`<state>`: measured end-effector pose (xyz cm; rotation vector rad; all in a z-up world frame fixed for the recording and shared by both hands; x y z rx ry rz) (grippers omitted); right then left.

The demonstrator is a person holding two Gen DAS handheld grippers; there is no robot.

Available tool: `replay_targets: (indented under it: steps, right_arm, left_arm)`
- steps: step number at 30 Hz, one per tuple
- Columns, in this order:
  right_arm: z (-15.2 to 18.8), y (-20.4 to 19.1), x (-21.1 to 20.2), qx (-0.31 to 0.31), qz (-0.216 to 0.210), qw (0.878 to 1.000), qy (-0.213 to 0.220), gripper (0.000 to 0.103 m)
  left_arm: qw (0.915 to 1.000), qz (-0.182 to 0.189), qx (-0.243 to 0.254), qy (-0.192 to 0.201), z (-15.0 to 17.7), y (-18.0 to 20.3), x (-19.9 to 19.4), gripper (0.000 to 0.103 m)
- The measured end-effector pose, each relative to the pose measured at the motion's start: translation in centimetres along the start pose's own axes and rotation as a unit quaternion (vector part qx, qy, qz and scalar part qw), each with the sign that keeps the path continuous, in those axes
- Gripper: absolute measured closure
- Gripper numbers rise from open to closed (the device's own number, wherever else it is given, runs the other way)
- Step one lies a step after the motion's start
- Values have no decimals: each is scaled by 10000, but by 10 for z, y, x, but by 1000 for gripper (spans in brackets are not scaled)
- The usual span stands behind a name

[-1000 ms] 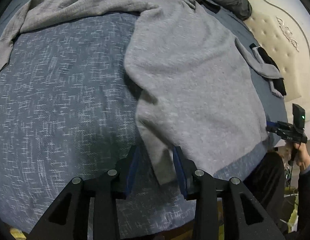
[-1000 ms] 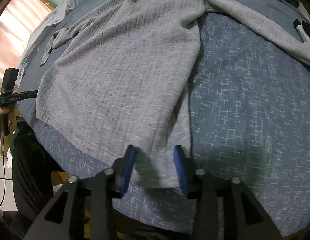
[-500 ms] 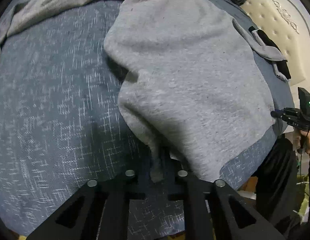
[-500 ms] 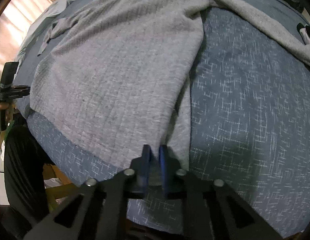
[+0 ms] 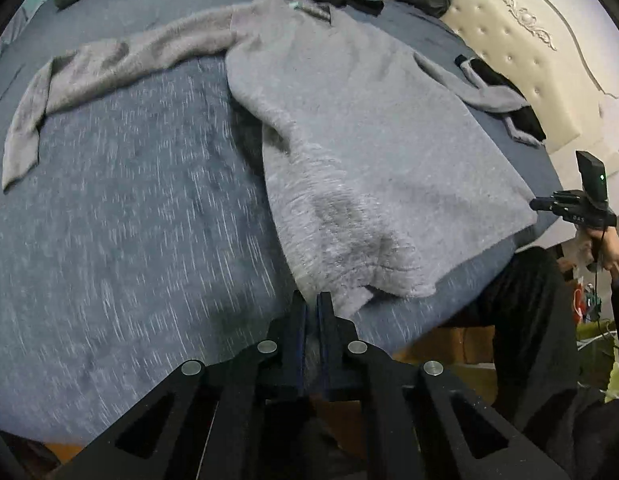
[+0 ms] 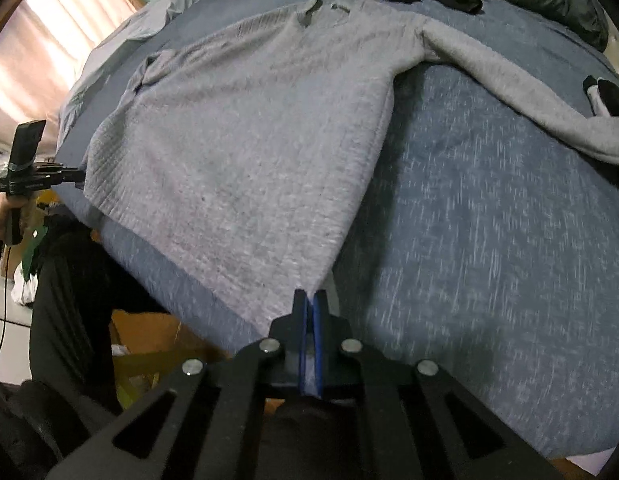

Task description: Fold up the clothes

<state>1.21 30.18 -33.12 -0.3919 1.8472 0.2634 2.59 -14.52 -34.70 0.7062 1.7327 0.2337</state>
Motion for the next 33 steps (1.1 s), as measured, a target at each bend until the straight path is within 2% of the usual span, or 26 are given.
replay_targets:
  steps: [4,7,9,11,16,18,20,21,22,23,25,29,33]
  right_arm:
    - [7,-2,15,135,28,9998,-140,101]
    - [6,-5,15,160,30,9998,-111,100]
    - [3,-5,13,151,44,9998,-74,99]
    - [-3,-4,11,243,7,9997,-25,99]
    - [-17,13,3,773,-185,9967,176,96]
    - [-19,22,0,965,-182,9949,232,88]
    - [-20,31,0,1140,-134,9931,230,80]
    - [-19,34,3,1228,-126,9921,214,79]
    - [-19,36,5,1281,-145,9915,183,79]
    - [-18,38,7,1320,-155,9910,149,79]
    - [-16,37,13,1329,-144,9910,79,79]
    - [-16,28,20,1177,-104,9930,7,79]
    - [-18,26,25,1065,-1,9943,-40,79]
  left_arm:
    - [9989,-349,-288,-135,5,-18,27,94]
    - [9985,-424,-355,-47,2,-20,29,93]
    - [9985,-408,-352,26,-3,-18,29,85]
    - [9986,-391,-365,22,-7,-19,34,55]
    - [9986,-347,-395,12,-19,-20,46,53]
    - [9986,-329,-408,8,-23,-20,51,53]
    - [9986,-311,-420,4,-28,-21,56,53]
    - [9986,-302,-426,2,-30,-21,58,53]
    - [9986,-293,-432,0,-32,-21,61,62]
    - [9986,-285,-438,-2,-35,-21,63,82]
    - [9988,-299,-393,24,-35,-21,61,102]
    - [9989,-351,-275,114,-33,-21,50,103]
    - [9978,-424,-379,338,-31,-34,23,103]
Point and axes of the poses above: each gripper's, at about its wrist camera, not at the fingertips, and x roughly the way its jaws point, y to its right, z to its underside, the point moved 9 cm from there along x, roughly the way its jaws point, and after that the axes turned 13 degrees about z, right-handed, at the moved point
